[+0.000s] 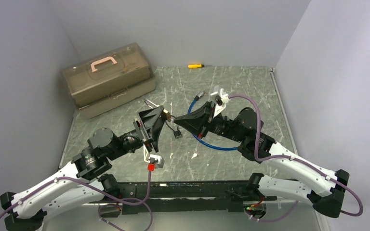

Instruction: Unlock with the key

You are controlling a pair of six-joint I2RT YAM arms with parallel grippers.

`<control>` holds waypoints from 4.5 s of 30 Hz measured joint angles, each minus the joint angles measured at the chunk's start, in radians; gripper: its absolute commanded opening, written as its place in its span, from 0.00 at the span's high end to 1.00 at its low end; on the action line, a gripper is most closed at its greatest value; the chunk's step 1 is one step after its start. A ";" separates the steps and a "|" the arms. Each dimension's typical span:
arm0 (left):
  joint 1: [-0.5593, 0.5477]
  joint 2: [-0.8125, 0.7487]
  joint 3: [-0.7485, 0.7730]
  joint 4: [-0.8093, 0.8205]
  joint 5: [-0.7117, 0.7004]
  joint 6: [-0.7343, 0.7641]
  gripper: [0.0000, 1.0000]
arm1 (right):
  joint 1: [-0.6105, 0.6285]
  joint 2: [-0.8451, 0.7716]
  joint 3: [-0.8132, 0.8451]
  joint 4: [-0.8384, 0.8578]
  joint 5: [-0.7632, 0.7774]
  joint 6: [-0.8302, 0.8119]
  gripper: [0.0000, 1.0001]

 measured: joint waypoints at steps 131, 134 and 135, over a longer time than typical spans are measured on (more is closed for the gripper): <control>0.266 0.246 0.502 -0.851 0.602 -0.821 0.73 | 0.174 0.344 0.624 -0.894 -0.001 -0.541 1.00; 0.272 0.245 0.501 -0.844 0.607 -0.844 0.75 | 0.185 0.344 0.628 -0.905 -0.005 -0.551 1.00; 0.273 0.244 0.500 -0.844 0.608 -0.856 0.73 | 0.190 0.344 0.629 -0.909 -0.002 -0.562 1.00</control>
